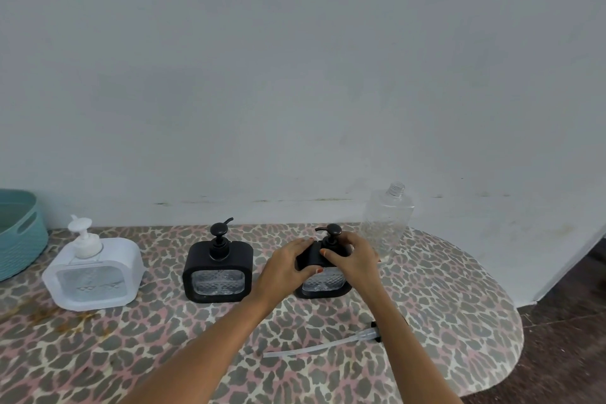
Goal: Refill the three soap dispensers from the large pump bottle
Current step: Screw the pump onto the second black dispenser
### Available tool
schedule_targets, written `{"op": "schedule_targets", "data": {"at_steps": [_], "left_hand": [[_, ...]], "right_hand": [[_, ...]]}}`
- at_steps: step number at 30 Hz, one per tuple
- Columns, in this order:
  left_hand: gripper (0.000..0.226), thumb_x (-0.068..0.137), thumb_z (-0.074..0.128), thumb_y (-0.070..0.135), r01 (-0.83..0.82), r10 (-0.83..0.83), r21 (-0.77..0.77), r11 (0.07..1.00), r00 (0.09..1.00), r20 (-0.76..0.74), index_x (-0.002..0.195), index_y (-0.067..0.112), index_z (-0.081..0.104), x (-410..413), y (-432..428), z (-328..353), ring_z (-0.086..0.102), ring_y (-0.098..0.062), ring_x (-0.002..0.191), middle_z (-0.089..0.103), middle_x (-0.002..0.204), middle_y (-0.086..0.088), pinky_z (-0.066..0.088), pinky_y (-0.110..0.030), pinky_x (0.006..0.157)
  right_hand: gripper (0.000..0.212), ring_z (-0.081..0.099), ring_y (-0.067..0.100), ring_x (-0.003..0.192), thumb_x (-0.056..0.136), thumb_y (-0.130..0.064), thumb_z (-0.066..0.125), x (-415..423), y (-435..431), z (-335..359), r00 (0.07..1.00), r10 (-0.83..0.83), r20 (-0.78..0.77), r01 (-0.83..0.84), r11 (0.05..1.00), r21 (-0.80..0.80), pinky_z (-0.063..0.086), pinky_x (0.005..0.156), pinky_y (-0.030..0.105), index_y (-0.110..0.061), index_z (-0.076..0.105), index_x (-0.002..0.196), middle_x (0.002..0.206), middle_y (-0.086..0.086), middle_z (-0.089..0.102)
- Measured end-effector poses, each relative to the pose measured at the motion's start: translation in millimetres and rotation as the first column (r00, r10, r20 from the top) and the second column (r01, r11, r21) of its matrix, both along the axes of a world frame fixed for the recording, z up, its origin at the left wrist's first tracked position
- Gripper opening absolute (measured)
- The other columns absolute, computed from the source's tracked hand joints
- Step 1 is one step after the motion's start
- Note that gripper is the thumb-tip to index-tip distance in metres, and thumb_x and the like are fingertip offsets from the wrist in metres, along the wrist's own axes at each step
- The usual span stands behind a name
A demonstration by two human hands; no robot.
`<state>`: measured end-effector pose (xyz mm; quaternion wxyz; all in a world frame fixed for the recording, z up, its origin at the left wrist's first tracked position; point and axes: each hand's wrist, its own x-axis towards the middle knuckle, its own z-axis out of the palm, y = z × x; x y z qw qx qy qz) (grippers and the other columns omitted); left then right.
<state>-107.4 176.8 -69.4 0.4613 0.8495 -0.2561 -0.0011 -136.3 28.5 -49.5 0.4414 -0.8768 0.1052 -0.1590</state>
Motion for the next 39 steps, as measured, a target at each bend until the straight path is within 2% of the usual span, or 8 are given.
{"op": "schedule_targets", "data": {"at_steps": [2,6,10,15,20,28,34,39], "left_hand": [[0.058,0.082,0.066,0.024,-0.004,0.004,-0.003,1.0,1.0,-0.006,0.134,0.012,0.043,0,0,0,0.047,-0.017,0.124,0.049,0.135,-0.005,0.038,-0.026,0.105],[0.056,0.082,0.067,0.022,-0.005,0.005,-0.015,1.0,1.0,-0.005,0.133,0.011,0.045,-2,1,1,0.049,-0.017,0.122,0.051,0.132,-0.003,0.038,-0.023,0.101],[0.056,0.082,0.067,0.021,-0.009,0.009,-0.015,1.0,1.0,-0.004,0.132,0.011,0.045,-2,0,2,0.049,-0.017,0.122,0.051,0.133,-0.005,0.038,-0.023,0.101],[0.057,0.082,0.066,0.022,-0.016,0.016,0.006,1.0,1.0,0.004,0.133,0.012,0.044,-2,0,2,0.047,-0.016,0.124,0.049,0.135,-0.004,0.037,-0.024,0.103],[0.056,0.082,0.067,0.022,-0.007,0.007,-0.005,1.0,1.0,0.01,0.132,0.012,0.045,-2,0,2,0.051,-0.015,0.119,0.053,0.131,-0.002,0.04,-0.022,0.1],[0.056,0.083,0.065,0.02,-0.004,0.004,0.003,1.0,1.0,-0.017,0.134,0.011,0.043,-5,-2,4,0.049,-0.015,0.121,0.051,0.132,-0.002,0.036,-0.015,0.098],[0.059,0.09,0.054,0.029,0.018,-0.017,0.127,0.992,1.0,-0.008,0.142,0.014,0.028,-7,0,7,0.028,-0.013,0.137,0.029,0.149,-0.001,0.023,-0.021,0.108],[0.065,0.091,0.05,0.036,-0.029,0.027,0.141,0.99,0.999,0.02,0.145,0.02,0.018,-11,15,15,0.014,-0.011,0.142,0.018,0.154,0.002,0.017,-0.027,0.114]], "right_hand": [[0.024,0.062,0.018,0.095,0.072,-0.027,0.075,4,5,-3,0.998,-0.056,-0.017,0.056,0.998,-0.023,0.038,0.099,0.046,-0.022,0.06,0.09,0.088,-0.005,0.065],[0.026,0.061,0.018,0.095,0.073,-0.031,0.075,5,10,-5,0.995,-0.102,-0.008,0.102,0.994,-0.035,0.038,0.1,0.047,-0.024,0.055,0.088,0.088,-0.005,0.063],[0.03,0.061,0.021,0.097,0.075,-0.033,0.072,6,2,-1,0.997,-0.016,-0.072,0.01,0.996,-0.09,0.041,0.096,0.046,-0.018,0.064,0.099,0.097,0.001,0.066],[0.025,0.06,0.016,0.085,0.077,-0.018,0.073,4,-3,6,0.997,0.056,-0.046,-0.058,0.998,-0.038,0.042,0.066,0.01,-0.007,0.067,0.098,0.097,0.008,0.065],[0.025,0.058,0.012,0.075,0.075,-0.017,0.075,2,7,4,0.999,-0.046,0.016,0.045,0.999,0.019,0.042,0.058,0.006,-0.003,0.066,0.095,0.084,0.004,0.065],[0.028,0.06,0.018,0.087,0.078,-0.022,0.071,-1,16,-3,0.991,-0.122,0.053,0.12,0.992,0.03,0.044,0.07,0.016,-0.007,0.064,0.101,0.095,0.006,0.063],[0.052,0.05,0.022,0.112,0.079,-0.023,0.07,-9,21,-5,0.993,-0.11,0.046,0.109,0.994,0.023,0.044,0.097,0.034,-0.009,0.049,0.125,0.117,0.005,0.051],[0.055,0.038,0.02,0.123,0.08,-0.021,0.069,-21,25,10,0.979,-0.12,0.164,0.127,0.991,-0.035,0.03,0.102,0.03,-0.013,0.045,0.129,0.129,0.004,0.046]]}}
